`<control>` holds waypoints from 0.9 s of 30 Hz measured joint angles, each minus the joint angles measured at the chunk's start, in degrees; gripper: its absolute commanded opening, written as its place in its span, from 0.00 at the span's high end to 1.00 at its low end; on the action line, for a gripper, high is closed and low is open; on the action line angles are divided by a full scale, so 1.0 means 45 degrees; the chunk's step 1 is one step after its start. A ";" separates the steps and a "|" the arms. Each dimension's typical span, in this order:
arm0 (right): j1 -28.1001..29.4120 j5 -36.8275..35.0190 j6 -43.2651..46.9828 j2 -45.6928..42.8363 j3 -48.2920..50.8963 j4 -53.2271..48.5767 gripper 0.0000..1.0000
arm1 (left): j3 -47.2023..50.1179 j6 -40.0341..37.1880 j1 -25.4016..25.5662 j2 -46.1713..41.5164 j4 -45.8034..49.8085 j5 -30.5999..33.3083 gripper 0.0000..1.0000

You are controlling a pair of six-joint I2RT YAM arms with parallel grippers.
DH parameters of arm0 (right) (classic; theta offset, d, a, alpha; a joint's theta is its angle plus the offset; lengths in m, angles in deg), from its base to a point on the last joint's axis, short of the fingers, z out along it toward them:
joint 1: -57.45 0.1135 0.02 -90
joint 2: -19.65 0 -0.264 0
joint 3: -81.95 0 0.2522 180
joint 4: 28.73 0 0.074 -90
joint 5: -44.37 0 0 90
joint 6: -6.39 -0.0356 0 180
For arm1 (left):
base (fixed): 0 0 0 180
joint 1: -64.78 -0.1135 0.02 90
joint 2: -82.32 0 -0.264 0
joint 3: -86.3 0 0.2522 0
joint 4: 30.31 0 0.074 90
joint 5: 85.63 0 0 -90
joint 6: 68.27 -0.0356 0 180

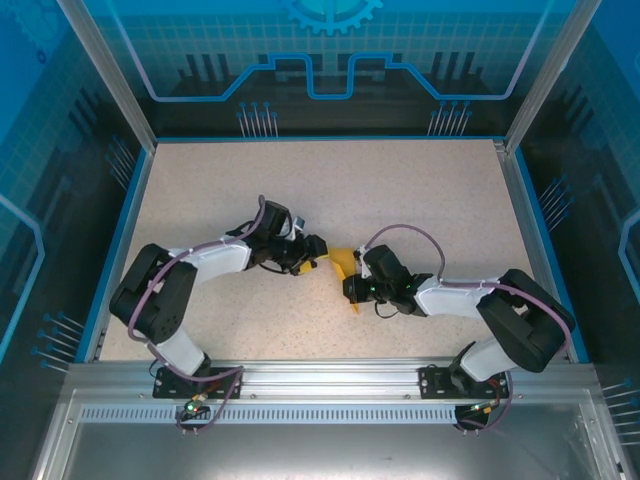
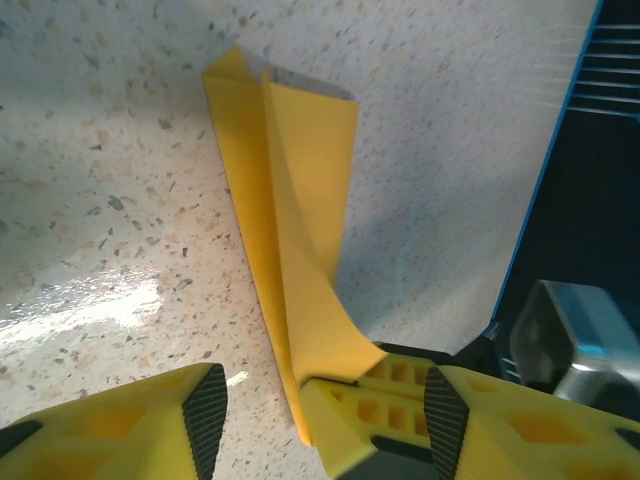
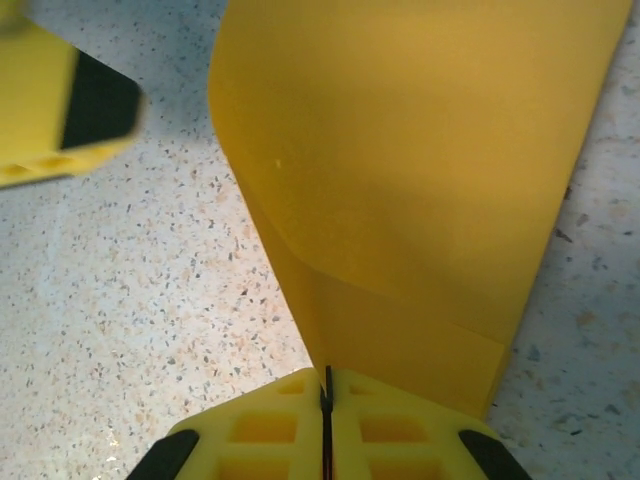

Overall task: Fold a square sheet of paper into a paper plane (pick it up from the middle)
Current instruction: Fold the wing for the fifth time at the center of the table.

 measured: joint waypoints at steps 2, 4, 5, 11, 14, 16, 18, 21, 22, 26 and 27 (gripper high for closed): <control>0.0000 0.0044 0.0049 0.0000 0.0000 0.0019 0.91 | -0.0282 0.0058 0.0068 0.0481 0.0019 -0.0019 0.38; 0.0000 0.0083 0.0117 0.0000 0.0000 0.0019 0.90 | -0.0607 0.0151 0.0083 0.0894 0.0015 -0.0019 0.37; 0.0000 0.0087 0.0165 0.0000 0.0000 0.0015 0.90 | -0.0777 0.0243 0.0083 0.1103 0.0019 -0.0019 0.36; 0.0019 0.0039 0.0675 0.0000 -0.0044 -0.0136 0.89 | -0.1880 0.0379 0.0087 0.2030 0.0699 -0.0015 0.41; 0.0121 -0.0068 0.0918 0.0005 -0.0180 -0.0335 0.87 | -0.2234 0.0369 0.0092 0.2152 0.1350 -0.0005 0.43; 0.0233 -0.0160 0.1088 0.0019 -0.0340 -0.0476 0.87 | -0.2458 0.0350 0.0107 0.2186 0.1865 0.0092 0.46; 0.0384 -0.0311 0.1253 0.0049 -0.0529 -0.0593 0.87 | -0.2671 0.0296 0.0121 0.2225 0.2356 0.0180 0.51; 0.0733 -0.0568 0.1559 0.0219 -0.0908 -0.0777 0.87 | -0.2934 0.0238 0.0160 0.2438 0.2871 0.0228 0.54; 0.0869 -0.0699 0.1656 0.0311 -0.1025 -0.0831 0.87 | -0.3007 0.0233 0.0170 0.2540 0.3026 0.0228 0.57; 0.1370 -0.1185 0.2050 0.0704 -0.1496 -0.1258 0.88 | -0.3201 0.0087 0.0204 0.2875 0.3565 0.0248 0.63; 0.1467 -0.1307 0.2123 0.0782 -0.1579 -0.1365 0.88 | -0.3215 0.0039 0.0209 0.2890 0.3691 0.0262 0.64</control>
